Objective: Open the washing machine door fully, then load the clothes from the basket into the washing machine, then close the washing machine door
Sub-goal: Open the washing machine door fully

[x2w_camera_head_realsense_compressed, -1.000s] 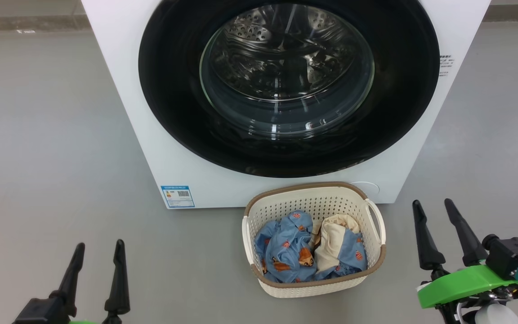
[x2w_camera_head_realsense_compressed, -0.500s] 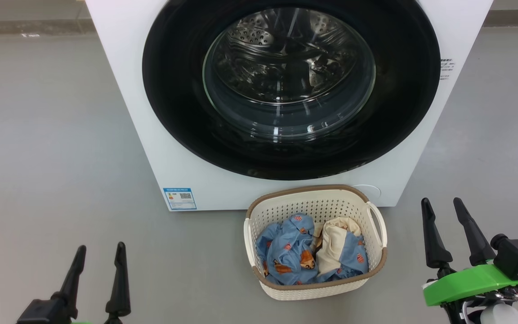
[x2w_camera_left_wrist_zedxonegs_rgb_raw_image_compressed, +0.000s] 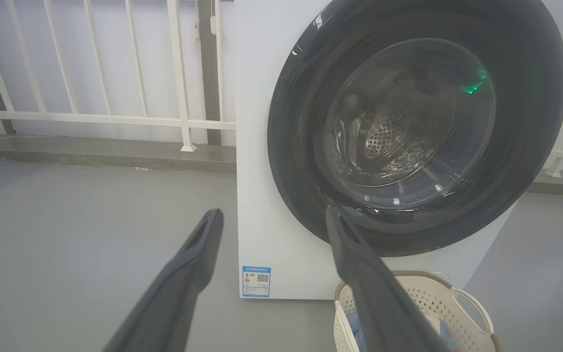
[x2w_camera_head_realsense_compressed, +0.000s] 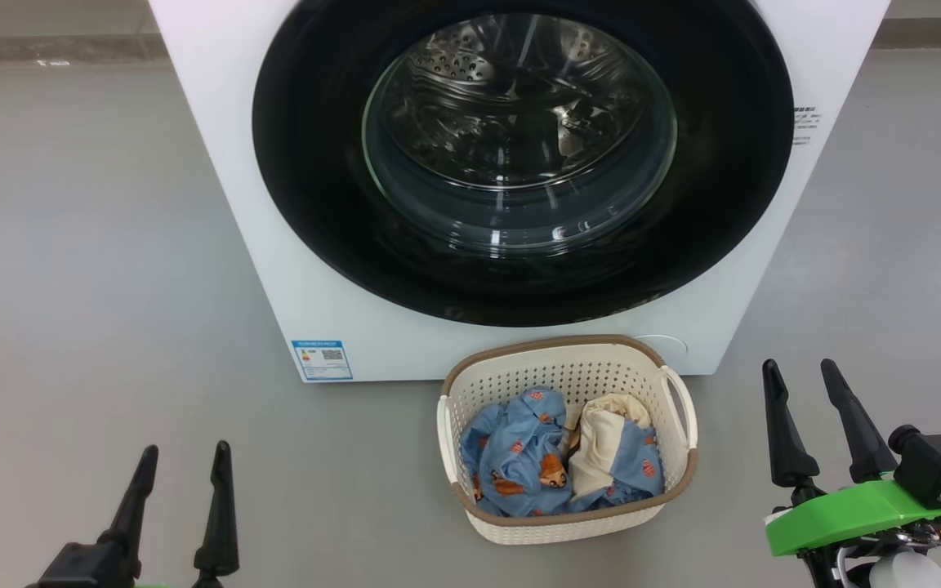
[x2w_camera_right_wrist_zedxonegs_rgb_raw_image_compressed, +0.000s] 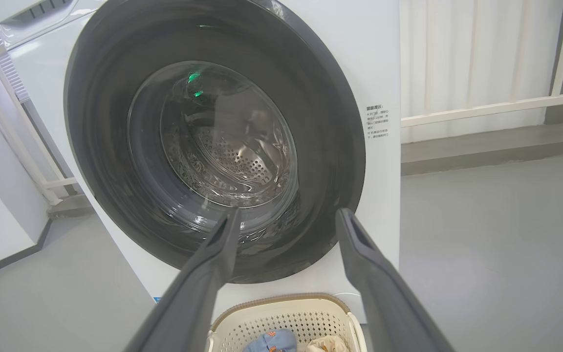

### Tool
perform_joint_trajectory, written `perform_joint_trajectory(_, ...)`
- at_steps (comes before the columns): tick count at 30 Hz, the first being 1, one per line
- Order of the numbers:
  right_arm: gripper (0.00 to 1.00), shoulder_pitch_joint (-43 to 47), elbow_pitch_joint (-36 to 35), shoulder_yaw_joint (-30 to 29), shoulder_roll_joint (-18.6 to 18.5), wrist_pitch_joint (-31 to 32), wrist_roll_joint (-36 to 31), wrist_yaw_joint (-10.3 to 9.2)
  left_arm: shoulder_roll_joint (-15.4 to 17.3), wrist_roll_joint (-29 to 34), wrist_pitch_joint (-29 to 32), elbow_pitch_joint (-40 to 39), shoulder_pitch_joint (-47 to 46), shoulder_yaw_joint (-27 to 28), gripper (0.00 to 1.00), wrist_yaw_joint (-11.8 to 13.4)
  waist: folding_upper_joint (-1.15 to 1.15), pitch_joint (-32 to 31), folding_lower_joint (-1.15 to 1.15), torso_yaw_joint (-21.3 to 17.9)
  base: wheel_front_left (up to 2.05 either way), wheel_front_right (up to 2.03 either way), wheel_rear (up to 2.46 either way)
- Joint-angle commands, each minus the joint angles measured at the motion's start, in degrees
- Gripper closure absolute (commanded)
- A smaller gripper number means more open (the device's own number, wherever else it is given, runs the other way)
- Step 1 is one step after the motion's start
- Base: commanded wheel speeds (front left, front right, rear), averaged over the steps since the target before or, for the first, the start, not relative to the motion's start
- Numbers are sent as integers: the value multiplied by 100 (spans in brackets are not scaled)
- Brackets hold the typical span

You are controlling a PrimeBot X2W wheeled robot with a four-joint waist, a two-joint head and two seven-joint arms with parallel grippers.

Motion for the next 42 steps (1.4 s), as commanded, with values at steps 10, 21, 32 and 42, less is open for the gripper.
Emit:
perform_joint_trajectory(10,0,-90,-168,113,-37,-70,-80,32,13,73,-37,-193,-237,226,0,4,0,53,0,-38,104,104,-208)
perform_joint_trajectory(21,0,-129,-200,88,-19,-70,-120,32,15,65,-37,-206,-287,219,0,4,0,149,0,-65,123,123,-246)
perform_joint_trajectory(32,0,-155,-205,66,-13,-70,-109,32,52,-269,-37,-359,-301,120,0,4,0,165,0,-57,101,101,-203)
perform_joint_trajectory(42,29,-218,-168,181,-29,-70,23,32,47,-269,-37,-282,-312,96,0,4,0,197,0,-11,24,24,-49)
